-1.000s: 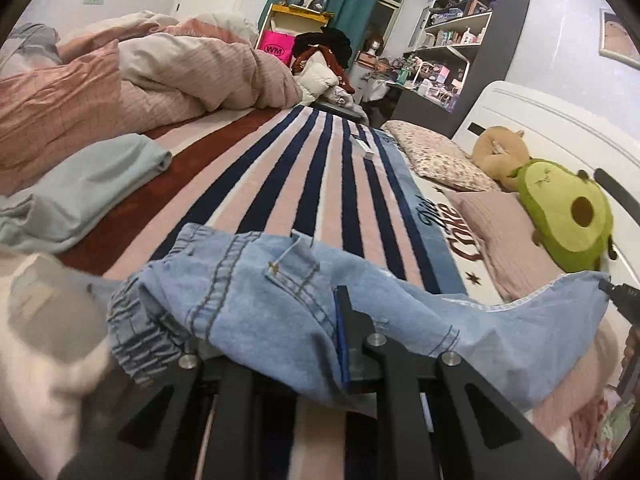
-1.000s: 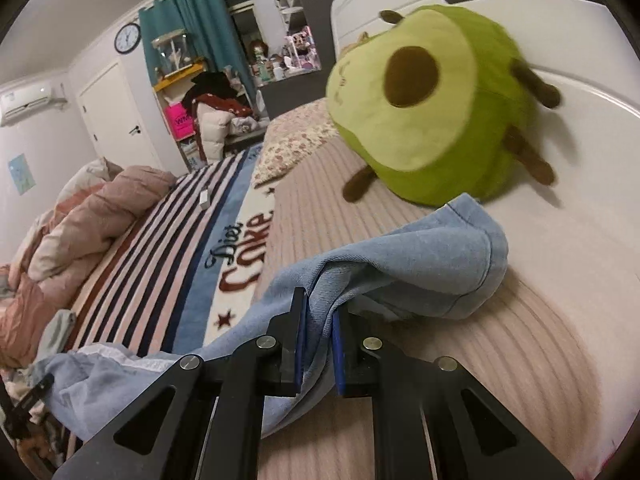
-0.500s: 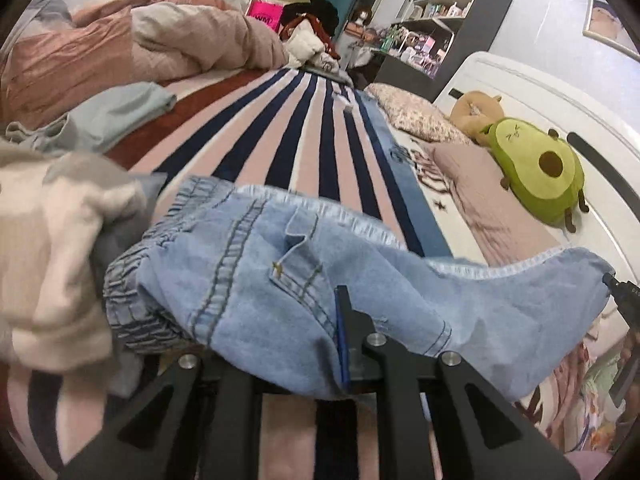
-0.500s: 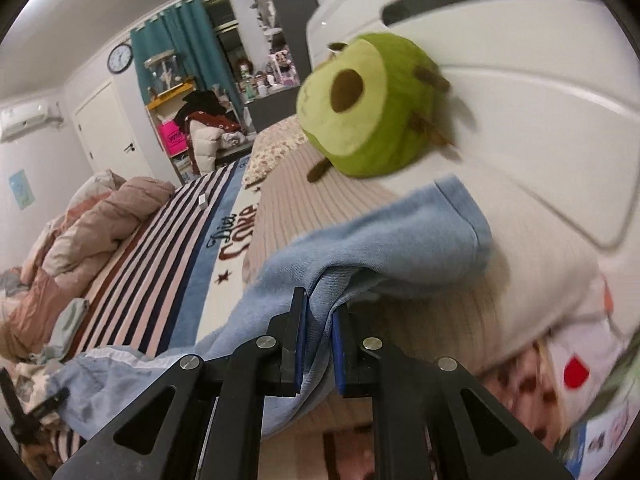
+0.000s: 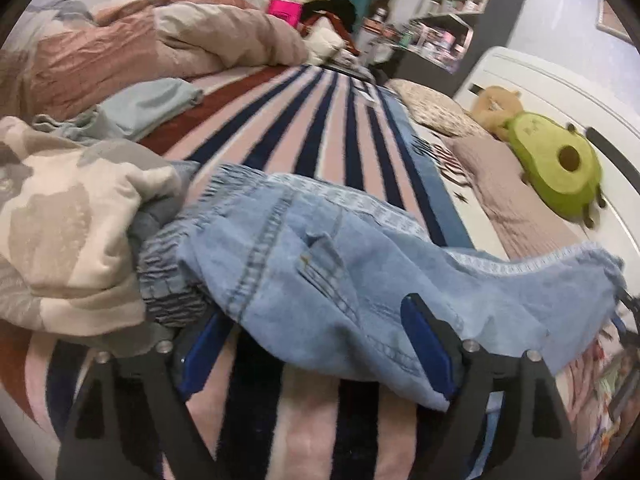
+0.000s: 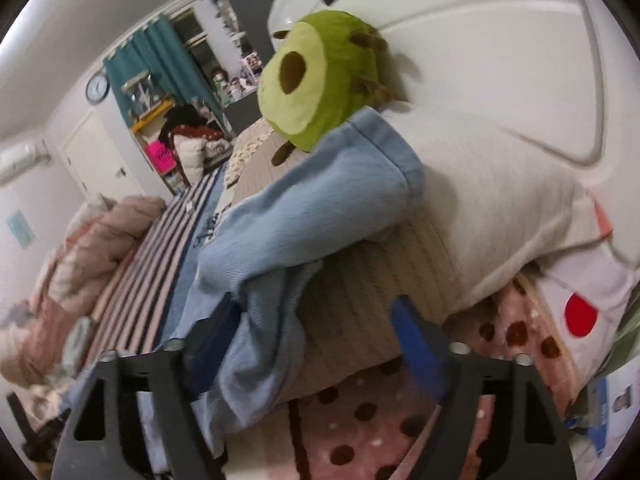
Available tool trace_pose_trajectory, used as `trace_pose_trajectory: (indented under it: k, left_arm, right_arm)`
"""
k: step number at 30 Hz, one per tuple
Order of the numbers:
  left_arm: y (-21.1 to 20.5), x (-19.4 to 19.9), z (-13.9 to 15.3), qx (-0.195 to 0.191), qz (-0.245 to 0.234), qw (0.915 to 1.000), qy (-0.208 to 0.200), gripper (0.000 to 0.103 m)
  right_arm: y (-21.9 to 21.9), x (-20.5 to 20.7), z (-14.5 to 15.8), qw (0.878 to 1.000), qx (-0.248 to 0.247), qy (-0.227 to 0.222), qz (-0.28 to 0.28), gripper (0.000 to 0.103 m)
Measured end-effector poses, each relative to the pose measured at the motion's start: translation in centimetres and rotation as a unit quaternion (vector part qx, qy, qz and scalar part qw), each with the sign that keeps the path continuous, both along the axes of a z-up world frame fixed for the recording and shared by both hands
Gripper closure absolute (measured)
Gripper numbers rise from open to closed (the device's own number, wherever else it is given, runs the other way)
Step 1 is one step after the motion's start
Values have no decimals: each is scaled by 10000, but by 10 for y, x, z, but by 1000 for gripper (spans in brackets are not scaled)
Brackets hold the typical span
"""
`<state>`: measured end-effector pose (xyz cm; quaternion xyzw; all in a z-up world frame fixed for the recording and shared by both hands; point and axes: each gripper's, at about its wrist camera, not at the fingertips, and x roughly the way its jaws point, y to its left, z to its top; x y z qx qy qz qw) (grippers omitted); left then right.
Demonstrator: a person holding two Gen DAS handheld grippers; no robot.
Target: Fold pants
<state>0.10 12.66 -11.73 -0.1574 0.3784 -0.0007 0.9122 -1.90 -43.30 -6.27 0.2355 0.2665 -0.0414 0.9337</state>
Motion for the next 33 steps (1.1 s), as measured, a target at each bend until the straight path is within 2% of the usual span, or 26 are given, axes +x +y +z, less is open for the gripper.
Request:
trace_pose_trajectory:
  k: [3,6,7,8,9,11,12,14,15,19,22,23,26,29,31,33]
  left_arm:
    - [1,0,7,-130,111,9997,-162,20]
    - [-3,3,13,-39,148,9997,-208,20]
    - [-4,4,14,3,155,9997,-214,20]
    - [-5,5,15,35,163,9996,-213,20]
    - [-6,6,16,58,186,9996,-206,20]
    - [-7,8,16,75,240,9995,-189,20]
    - [-8,8,16,91,264,9994,-186,20]
    - [-11,10,18,152,300,9993,-188,20]
    - [-13,11,18,198,317,9991,-197,20]
    - [-13,9,25,326,363,9982,-359,20]
    - [-10,2,33,359,491,9967,-543,20]
    - [-11,1,35,380,505,9963,-589,20]
    - [-19,-2,46,618,537,9935,-787,20]
    - [-35,-7,61,873,388,9891,-1125,20]
    - [-43,-5,67,783,167,9896,-1196,20]
    - [-50,-4,69,657,13,9897,-1268,20]
  right_arm:
    - [-11,-1,-6,9990,381,-207,102,22]
    - [-13,5,-4,9992,216,-311,108,22]
    - [-12,9,-2,9991,161,-362,180,28]
    - [-10,15,2,9984,111,-459,307,41]
    - [-8,20,6,9978,57,-505,415,48]
    - [3,31,16,9962,-176,-568,631,74]
    - [9,36,20,9950,-361,-583,720,77]
    - [24,46,27,9909,-719,-658,931,78]
    - [28,51,28,9894,-745,-651,1065,78]
    - [27,65,22,9863,-481,-460,1512,61]
    - [11,52,19,9894,-198,-535,1336,58]
    - [3,39,18,9900,-55,-632,1261,54]
    - [-13,9,19,9950,-156,-639,747,52]
    - [-26,-6,17,9972,-565,-438,222,55]
    - [-32,-4,13,9976,-589,-322,137,62]
    - [-34,5,10,9984,-486,-222,175,62]
